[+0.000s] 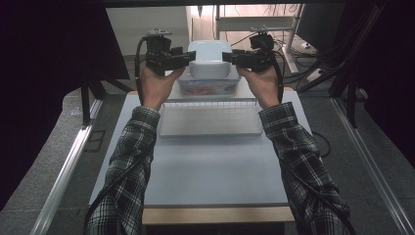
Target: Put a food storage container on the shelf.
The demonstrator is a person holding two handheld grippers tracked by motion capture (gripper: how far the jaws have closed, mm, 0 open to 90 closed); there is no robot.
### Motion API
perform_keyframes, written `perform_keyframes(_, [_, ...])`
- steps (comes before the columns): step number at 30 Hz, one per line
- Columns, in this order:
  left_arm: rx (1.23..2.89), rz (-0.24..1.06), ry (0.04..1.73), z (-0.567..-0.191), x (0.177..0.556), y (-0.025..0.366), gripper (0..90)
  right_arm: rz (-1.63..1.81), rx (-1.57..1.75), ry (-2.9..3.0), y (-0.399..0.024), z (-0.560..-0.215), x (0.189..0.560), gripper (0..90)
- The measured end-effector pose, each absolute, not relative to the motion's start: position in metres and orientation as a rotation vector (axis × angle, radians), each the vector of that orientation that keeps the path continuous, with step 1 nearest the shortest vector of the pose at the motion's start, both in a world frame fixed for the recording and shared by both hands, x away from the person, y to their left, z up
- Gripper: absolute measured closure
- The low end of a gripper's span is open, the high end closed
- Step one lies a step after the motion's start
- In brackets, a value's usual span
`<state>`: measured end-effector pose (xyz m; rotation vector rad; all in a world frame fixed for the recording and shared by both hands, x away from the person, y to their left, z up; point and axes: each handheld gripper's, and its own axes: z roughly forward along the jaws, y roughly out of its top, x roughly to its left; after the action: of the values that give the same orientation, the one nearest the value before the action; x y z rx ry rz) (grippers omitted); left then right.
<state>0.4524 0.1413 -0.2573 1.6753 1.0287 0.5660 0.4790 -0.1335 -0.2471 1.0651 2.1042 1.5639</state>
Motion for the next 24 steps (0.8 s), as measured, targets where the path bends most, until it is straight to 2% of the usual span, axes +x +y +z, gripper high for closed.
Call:
perform_keyframes(9, [1.684, 0.601, 1.018, -0.253, 0.447, 0.139, 42.6, 1.562, 1.052, 2.088, -0.135, -0.247, 0.477, 45.9])
perform_keyframes(15, [1.685, 0.611, 0.988, -0.249, 0.441, 0.139, 37.1, 1.584, 1.017, 2.099, -0.134, -0.245, 0.475, 36.2])
perform_keyframes(24, [1.710, 0.548, 0.935, -0.253, 0.430, 0.138, 26.0, 1.553, 0.938, 2.143, -0.127, -0.248, 0.467, 22.5])
